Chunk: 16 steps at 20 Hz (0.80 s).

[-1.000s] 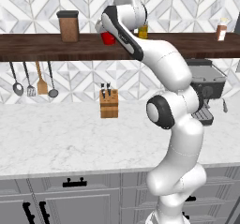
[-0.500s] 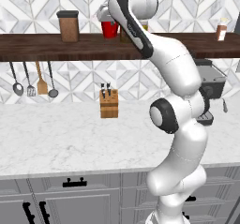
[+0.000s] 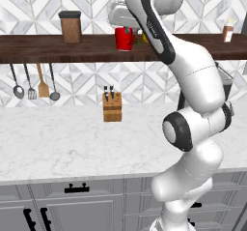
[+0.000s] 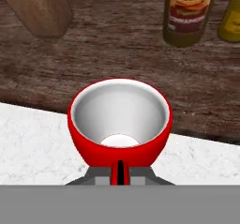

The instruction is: Gather all objects into one cabinet and sort the glasses and bowls to opposite sides.

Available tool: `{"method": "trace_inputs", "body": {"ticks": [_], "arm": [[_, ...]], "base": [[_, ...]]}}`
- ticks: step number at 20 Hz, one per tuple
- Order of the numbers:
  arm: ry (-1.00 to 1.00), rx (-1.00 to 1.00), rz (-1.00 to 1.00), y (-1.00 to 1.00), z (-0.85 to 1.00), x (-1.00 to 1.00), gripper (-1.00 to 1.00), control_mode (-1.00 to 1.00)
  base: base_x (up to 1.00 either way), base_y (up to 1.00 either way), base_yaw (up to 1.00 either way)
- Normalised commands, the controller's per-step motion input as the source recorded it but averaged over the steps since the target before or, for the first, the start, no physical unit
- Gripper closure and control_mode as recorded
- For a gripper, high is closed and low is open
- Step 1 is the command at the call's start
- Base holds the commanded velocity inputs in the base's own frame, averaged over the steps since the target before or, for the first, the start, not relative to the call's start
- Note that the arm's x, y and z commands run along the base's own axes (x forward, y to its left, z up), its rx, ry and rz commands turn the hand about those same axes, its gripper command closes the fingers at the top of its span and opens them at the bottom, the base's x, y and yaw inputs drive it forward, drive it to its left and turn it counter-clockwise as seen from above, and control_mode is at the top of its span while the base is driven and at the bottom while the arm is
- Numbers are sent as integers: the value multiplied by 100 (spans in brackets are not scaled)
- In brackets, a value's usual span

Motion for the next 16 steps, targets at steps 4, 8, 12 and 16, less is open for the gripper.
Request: {"method": "trace_inputs", "body": {"ticks": [4,8,12,16], "arm": [[18,5,-11,-18,-50,-100,100,-100],[10,2,-7,-10,-76,-100,100,-100],[1,0,-1,-6,-99,-100,100,-100],[0,1,0,-8,-97,-100,100,-100]], "base": [[0,0,0],[0,0,0],[0,0,0],[0,0,0]]}}
